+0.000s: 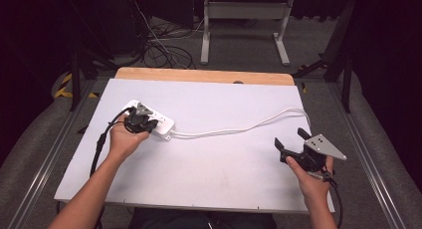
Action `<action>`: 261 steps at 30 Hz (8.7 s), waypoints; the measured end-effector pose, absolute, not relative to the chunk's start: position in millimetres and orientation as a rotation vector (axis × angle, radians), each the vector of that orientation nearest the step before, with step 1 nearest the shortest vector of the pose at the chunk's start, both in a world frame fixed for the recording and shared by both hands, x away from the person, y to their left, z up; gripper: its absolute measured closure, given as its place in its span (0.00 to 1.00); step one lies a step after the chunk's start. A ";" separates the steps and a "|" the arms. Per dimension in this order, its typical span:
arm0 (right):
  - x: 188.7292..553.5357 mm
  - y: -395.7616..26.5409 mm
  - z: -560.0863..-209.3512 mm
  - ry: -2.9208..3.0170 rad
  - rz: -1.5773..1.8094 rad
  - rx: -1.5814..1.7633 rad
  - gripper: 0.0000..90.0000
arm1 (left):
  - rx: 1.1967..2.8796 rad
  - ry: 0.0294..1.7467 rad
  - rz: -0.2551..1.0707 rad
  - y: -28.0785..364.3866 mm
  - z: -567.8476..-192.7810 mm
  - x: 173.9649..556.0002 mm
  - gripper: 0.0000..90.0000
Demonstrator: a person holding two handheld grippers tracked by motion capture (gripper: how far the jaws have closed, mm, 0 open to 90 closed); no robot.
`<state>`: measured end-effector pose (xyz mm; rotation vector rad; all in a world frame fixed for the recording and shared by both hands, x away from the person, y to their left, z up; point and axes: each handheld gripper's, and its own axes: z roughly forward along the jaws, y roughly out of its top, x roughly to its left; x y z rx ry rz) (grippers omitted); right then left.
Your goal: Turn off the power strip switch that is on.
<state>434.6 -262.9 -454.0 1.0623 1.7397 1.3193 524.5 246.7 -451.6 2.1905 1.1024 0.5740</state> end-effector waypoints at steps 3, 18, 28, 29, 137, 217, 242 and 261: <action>434.6 -262.8 -454.1 1.739 1.319 1.063 0.14 | 2.192 1.104 0.587 247.4 -452.7 525.2 0.99; 433.5 -263.0 -453.6 1.733 1.330 1.073 0.13 | 2.196 1.123 0.620 240.8 -457.3 527.3 1.00; 432.6 -263.6 -453.7 1.729 1.337 1.074 0.13 | 2.173 1.157 0.587 243.7 -456.9 527.3 1.00; 432.7 -263.5 -453.7 1.729 1.337 1.074 0.13 | 2.172 1.154 0.588 244.0 -457.1 527.3 1.00; 431.7 -264.2 -453.5 1.726 1.348 1.093 0.13 | 2.175 1.165 0.591 240.9 -454.5 528.4 1.00; 433.2 -264.4 -451.9 1.719 1.360 1.096 0.14 | 1.385 1.193 0.868 311.9 -443.0 464.8 0.28; 433.3 -264.0 -451.7 1.715 1.366 1.092 0.12 | 1.385 1.137 0.943 308.1 -441.3 462.4 0.02; 432.6 -264.2 -451.4 1.718 1.383 1.075 0.04 | 1.392 1.144 0.924 307.7 -442.7 463.1 0.02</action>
